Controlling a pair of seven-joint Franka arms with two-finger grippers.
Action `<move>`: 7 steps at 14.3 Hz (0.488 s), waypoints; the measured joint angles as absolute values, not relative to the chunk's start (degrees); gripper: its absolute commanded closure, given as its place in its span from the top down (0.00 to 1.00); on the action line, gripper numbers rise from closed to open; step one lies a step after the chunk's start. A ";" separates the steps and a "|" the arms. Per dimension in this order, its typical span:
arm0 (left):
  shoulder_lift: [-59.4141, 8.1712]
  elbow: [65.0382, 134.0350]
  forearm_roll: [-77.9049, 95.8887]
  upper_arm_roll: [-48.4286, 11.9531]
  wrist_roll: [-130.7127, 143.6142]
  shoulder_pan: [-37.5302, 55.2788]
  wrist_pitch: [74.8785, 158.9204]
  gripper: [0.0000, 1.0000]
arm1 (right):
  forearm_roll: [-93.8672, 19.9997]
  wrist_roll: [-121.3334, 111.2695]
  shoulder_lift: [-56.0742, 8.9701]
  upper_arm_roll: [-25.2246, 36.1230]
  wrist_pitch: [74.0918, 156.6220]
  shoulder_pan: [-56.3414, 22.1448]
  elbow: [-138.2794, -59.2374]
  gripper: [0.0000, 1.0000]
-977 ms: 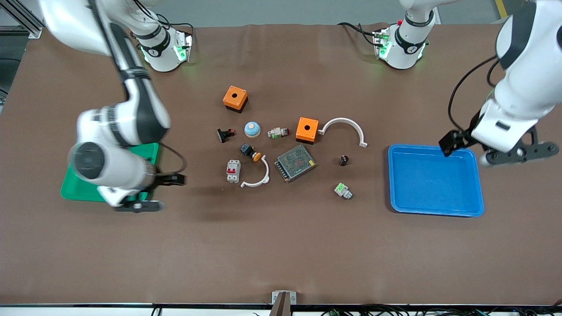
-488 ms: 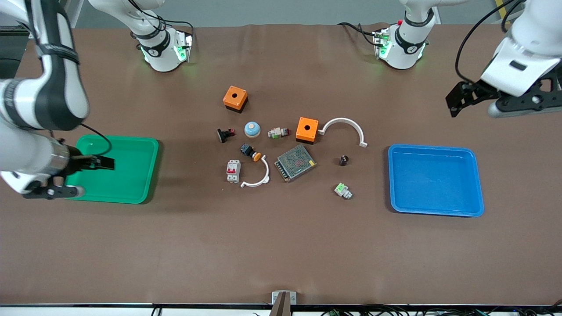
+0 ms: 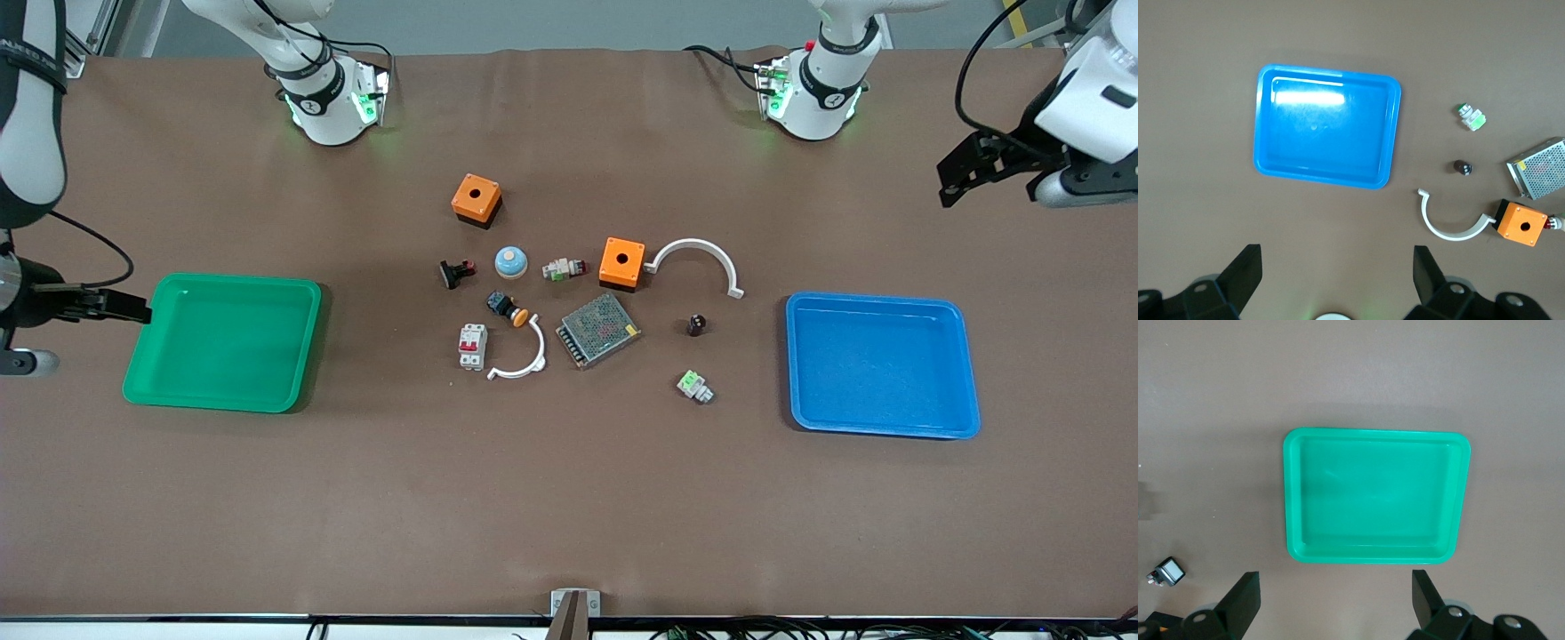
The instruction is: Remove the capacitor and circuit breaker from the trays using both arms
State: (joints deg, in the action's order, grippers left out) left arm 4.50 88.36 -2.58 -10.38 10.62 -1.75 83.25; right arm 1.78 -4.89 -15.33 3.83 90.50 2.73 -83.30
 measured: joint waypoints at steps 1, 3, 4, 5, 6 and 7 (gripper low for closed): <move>5.01 88.40 -2.57 -10.37 10.03 -2.10 82.64 1.00 | 1.79 -4.89 -15.33 3.63 90.41 2.73 -83.01 1.00; 5.51 88.56 -2.57 -10.37 7.44 -2.85 82.39 1.00 | 1.73 -4.87 -15.44 3.35 90.40 2.72 -82.99 1.00; 5.52 88.61 -2.57 -10.36 6.51 -3.15 82.39 1.00 | 1.68 -4.86 -15.51 3.11 90.19 2.69 -83.00 1.00; 5.51 88.67 -2.57 -10.35 5.79 -3.32 82.39 1.00 | 1.63 -4.86 -15.52 2.83 89.59 2.56 -83.02 1.00; 5.51 88.69 -2.57 -10.32 5.03 -3.36 82.39 1.00 | 1.58 -4.86 -15.51 2.58 88.74 2.35 -83.02 1.00; 5.51 88.71 -2.57 -10.31 4.37 -3.51 82.39 1.00 | 1.54 -4.86 -15.47 2.42 88.28 2.01 -83.02 1.00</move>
